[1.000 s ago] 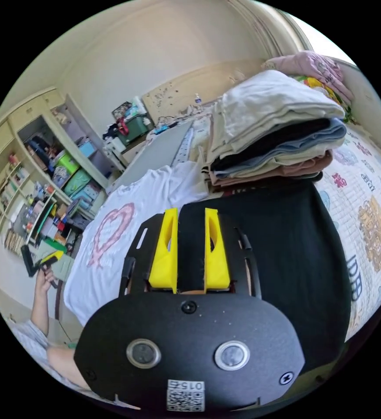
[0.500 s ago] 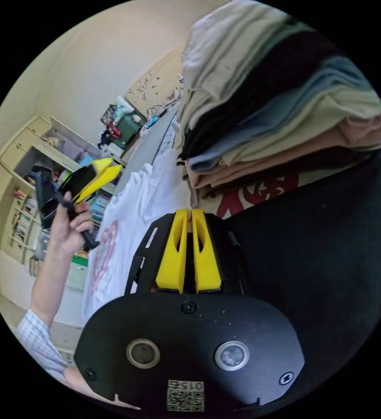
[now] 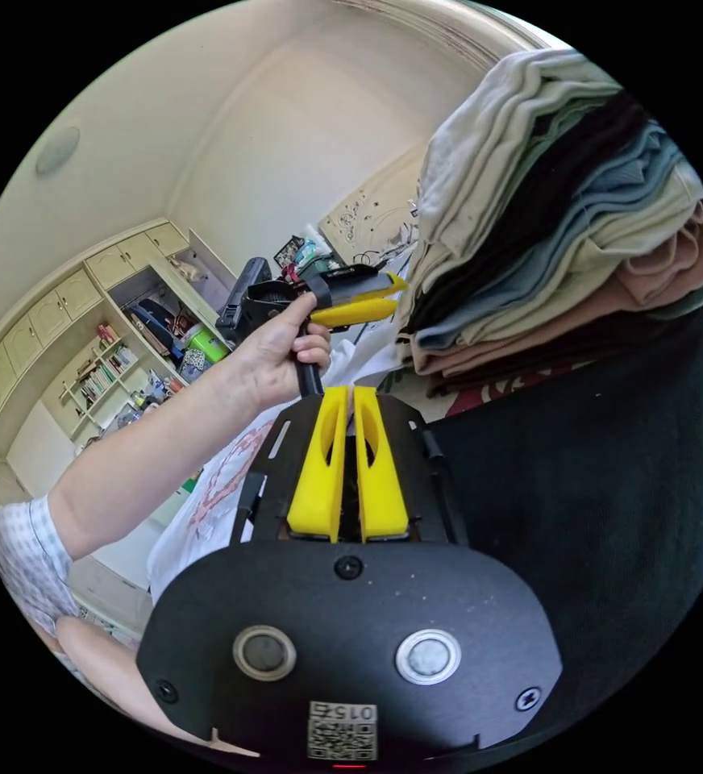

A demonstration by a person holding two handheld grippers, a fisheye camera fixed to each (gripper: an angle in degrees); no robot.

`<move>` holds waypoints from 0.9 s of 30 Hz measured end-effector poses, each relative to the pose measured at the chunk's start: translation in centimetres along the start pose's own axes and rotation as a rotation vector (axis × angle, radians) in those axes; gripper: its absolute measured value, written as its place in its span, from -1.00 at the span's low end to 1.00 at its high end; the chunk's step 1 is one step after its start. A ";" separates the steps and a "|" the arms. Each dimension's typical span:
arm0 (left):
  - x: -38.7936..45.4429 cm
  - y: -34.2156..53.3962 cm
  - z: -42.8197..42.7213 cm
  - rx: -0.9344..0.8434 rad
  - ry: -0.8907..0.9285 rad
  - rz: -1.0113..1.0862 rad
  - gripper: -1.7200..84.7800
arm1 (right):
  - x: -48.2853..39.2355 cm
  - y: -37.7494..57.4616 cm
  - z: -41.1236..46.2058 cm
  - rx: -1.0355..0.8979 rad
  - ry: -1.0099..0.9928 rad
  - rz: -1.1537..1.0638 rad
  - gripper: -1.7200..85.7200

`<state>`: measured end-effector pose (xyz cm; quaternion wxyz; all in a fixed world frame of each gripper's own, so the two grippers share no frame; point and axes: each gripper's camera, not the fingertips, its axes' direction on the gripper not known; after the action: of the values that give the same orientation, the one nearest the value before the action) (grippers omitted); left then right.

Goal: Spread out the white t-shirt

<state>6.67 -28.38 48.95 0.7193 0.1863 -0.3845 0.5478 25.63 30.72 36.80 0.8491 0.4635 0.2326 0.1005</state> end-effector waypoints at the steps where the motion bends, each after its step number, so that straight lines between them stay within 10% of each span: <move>1: -0.1 -0.1 0.2 -0.002 0.019 -0.003 -0.83 | -0.5 -0.8 0.4 -0.001 -0.003 -0.002 -0.97; 13: -2.5 -1.3 -11.4 0.126 0.100 0.105 -0.97 | -11.9 -12.7 2.9 0.003 -0.027 -0.195 -0.96; 20: -10.0 6.3 -22.3 0.126 0.036 0.143 -0.96 | -34.7 -19.0 12.4 -0.480 0.057 -0.654 -0.93; 27: -14.1 9.1 -27.4 0.023 -0.118 0.151 -0.84 | -35.6 -25.1 11.7 -0.517 0.168 -0.598 -0.83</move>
<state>6.32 -15.61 19.49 0.6499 0.1970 -0.4326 0.5930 -0.87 -5.46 32.06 0.9076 0.1366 0.3928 -0.0581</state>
